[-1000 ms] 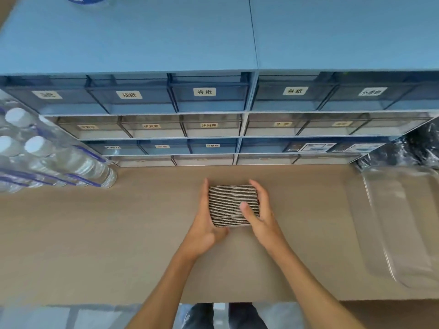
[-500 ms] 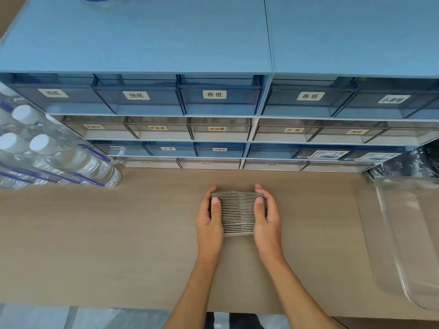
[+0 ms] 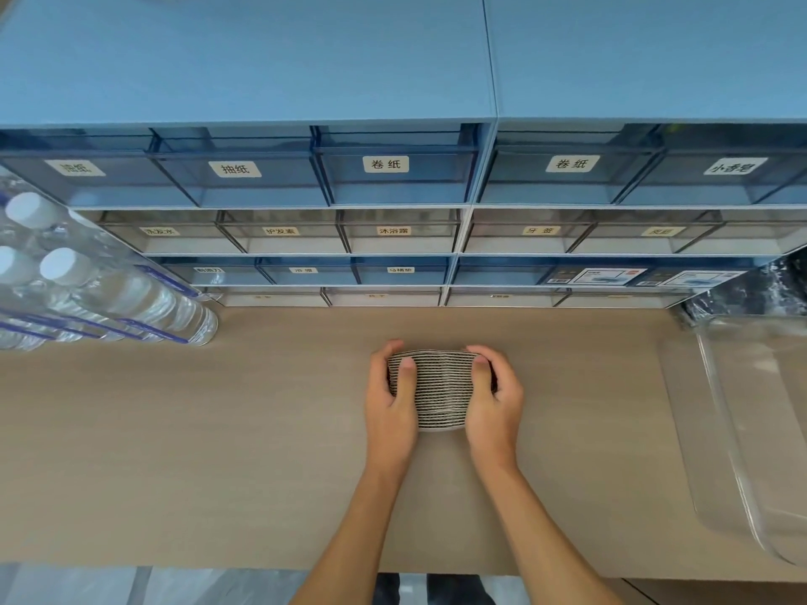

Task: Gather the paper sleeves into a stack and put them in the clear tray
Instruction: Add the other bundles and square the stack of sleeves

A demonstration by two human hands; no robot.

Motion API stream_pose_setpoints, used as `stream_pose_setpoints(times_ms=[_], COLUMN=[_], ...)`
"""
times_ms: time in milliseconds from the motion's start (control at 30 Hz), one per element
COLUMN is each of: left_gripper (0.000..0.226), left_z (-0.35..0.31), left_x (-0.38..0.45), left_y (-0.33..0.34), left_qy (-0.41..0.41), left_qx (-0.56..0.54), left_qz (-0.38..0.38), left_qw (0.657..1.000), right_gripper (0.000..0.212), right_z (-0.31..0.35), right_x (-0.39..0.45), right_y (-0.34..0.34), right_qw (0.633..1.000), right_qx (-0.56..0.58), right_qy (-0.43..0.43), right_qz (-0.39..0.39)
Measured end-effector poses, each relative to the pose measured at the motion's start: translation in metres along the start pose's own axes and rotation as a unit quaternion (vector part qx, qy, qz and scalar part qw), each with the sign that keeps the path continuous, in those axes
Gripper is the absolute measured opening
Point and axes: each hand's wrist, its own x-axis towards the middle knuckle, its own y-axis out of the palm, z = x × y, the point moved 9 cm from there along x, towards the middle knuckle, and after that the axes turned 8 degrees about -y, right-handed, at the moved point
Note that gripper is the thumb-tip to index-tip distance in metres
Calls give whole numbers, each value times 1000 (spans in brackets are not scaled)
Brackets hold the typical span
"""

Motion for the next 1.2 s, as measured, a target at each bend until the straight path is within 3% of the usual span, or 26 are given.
stream_pose_setpoints(times_ms=[67,167,267,400,500,567,667,767,867,1067,1133,1200], left_gripper=[26,75,113,136,136,121,101,90,91,86,94,101], left_z=[-6,-7,1,7,6,-8,-33,-43,-43,-47,-46,-46], left_x=[-2,-3,0,6,8,7,2,0,-4,-2,-3,-3], left_y=[5,10,14,17,17,18,25,37,48,43,37,28], left_qy=[57,104,109,97,125,199,317,355,376,340,279,175], left_qx=[74,122,173,234,307,363,464,547,580,571,550,488], left_qz=[38,109,196,275,282,250,186,162,166,171,186,198], left_qw=[995,981,959,928,900,875,806,741,703,728,765,832], right_gripper=[23,23,24,24,24,23,23,24,25,29,33,38], right_z=[-1,-3,-3,1,0,0,1,2,0,8,19,33], right_x=[2,3,3,3,2,3,2,1,1,0,3,7], right_y=[0,0,1,1,1,1,1,1,2,6,5,-1], right_qw=[1000,1000,1000,999,999,999,1000,1000,999,998,994,986], right_qx=[-3,-13,-19,-29,-31,-31,-26,-26,-27,-3,29,77], right_qy=[-3,-14,-11,-19,-14,-12,-7,-10,-16,-6,10,28], right_qz=[-1,7,10,18,18,12,4,5,8,61,101,148])
